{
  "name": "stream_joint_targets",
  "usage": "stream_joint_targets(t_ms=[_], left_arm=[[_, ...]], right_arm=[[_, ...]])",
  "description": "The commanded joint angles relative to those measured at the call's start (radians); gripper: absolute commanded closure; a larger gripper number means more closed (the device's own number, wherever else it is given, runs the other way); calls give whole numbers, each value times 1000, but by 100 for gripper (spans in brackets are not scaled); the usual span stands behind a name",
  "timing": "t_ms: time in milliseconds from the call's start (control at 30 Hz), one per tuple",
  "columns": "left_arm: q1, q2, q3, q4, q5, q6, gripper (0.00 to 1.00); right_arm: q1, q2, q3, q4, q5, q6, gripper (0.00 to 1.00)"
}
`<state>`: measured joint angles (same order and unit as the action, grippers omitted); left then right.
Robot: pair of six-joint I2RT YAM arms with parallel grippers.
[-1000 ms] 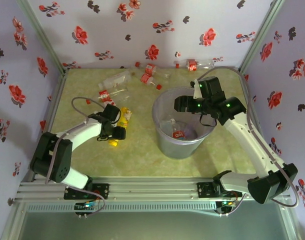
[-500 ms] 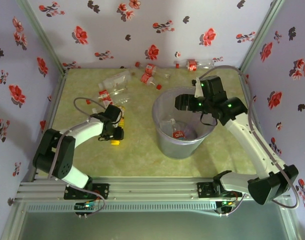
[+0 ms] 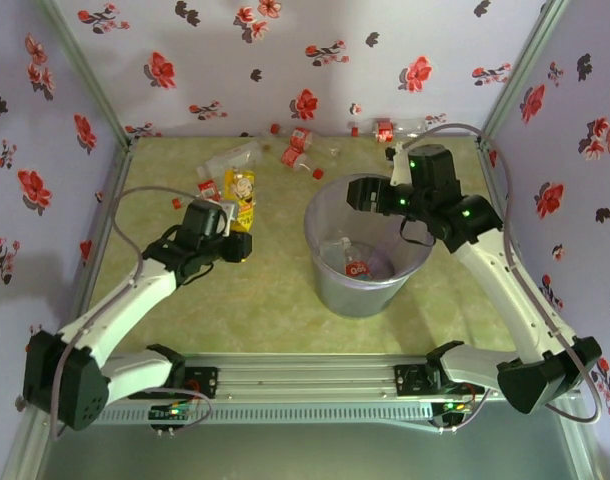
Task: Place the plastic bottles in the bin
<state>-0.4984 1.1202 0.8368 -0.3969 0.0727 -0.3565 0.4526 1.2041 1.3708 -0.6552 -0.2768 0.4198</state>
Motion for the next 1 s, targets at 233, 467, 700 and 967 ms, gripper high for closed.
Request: stream_joint_targets(t_ms=[233, 467, 700, 967], left_arm=[[-81, -103, 0, 187, 132, 58, 100], [-106, -97, -10, 238, 154, 71, 100], [-112, -86, -7, 267, 174, 84, 100], [-118, -83, -8, 273, 177, 93, 100]], right_arm=[[179, 137, 190, 200, -66, -32, 16], [273, 277, 283, 242, -4, -45, 7], [306, 405, 348, 292, -23, -20, 7], [310, 502, 389, 350, -61, 30, 11]])
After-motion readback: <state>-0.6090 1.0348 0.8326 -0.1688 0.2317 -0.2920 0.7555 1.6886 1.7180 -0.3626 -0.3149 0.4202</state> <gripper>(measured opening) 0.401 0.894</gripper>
